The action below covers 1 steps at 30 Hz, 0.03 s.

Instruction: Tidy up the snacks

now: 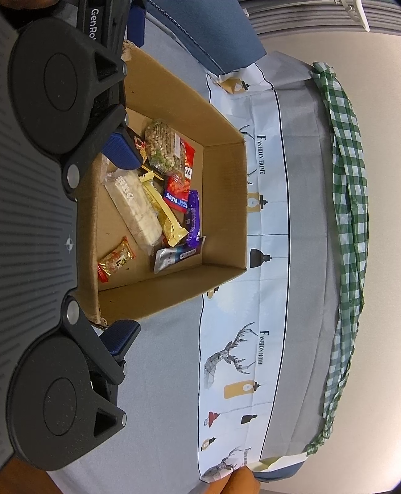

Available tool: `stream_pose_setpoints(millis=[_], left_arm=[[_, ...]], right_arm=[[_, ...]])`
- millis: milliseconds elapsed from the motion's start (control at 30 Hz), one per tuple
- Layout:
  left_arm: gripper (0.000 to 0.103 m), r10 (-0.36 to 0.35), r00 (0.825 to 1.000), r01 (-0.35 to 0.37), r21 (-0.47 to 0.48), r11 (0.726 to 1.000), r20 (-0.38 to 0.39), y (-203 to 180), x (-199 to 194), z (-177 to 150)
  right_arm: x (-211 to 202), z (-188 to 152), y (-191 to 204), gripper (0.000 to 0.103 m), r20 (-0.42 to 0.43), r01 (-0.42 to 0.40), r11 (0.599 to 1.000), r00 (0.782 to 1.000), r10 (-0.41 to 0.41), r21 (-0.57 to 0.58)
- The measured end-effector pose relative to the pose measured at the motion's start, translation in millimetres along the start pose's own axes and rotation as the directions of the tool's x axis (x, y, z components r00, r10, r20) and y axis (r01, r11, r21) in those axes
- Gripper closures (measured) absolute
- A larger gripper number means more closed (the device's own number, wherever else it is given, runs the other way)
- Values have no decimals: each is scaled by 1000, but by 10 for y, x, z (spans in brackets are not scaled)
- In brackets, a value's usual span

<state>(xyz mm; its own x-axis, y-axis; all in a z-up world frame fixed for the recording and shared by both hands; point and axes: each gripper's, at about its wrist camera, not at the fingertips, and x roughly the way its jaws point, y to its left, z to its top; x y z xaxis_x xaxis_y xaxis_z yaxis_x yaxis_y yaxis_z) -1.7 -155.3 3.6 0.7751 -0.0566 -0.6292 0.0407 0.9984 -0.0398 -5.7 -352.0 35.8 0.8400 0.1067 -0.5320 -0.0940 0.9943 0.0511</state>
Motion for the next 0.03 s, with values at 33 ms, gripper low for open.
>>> stream_pose_setpoints(millis=[33], left_arm=[[0, -2, 1000, 2, 8, 1000, 3, -11, 5, 6]], right_arm=[[7, 7, -19, 1, 5, -2, 1000, 1000, 2, 10]])
